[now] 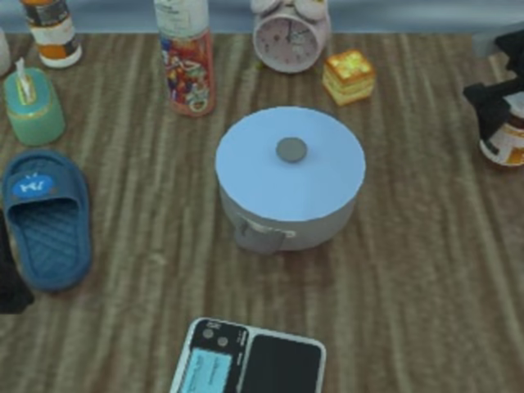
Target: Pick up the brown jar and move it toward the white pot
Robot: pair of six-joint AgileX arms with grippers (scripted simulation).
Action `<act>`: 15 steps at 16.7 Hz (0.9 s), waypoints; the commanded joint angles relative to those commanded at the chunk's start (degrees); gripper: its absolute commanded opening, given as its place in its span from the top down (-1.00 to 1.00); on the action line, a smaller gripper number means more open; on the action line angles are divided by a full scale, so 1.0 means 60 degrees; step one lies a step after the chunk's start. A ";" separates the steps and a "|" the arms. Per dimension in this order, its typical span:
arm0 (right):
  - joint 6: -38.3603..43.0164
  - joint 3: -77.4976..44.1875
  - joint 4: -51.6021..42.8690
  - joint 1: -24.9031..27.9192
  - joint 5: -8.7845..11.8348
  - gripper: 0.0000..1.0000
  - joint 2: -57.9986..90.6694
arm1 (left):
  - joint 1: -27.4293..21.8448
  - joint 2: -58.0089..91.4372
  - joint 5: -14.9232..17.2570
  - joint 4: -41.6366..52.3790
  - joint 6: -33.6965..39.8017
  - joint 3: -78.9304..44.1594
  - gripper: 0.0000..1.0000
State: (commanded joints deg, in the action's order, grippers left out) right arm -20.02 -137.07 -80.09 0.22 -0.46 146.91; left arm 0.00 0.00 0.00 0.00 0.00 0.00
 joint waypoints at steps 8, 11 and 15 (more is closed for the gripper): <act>0.0000 0.0000 0.0000 0.0000 0.0000 0.36 0.0000 | 0.0000 0.0000 0.0000 0.0000 0.0000 0.0000 -1.00; 0.0000 0.0000 0.0000 0.0000 0.0000 0.81 0.0000 | 0.0000 0.0000 0.0000 0.0000 0.0000 0.0000 -1.00; 0.0000 0.0000 0.0000 0.0000 0.0000 1.00 0.0000 | 0.0000 0.0000 0.0000 0.0000 0.0000 0.0000 -1.00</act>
State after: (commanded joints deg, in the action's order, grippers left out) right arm -20.02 -137.07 -80.09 0.22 -0.46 146.91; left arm 0.00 0.00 0.00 0.00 0.00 0.00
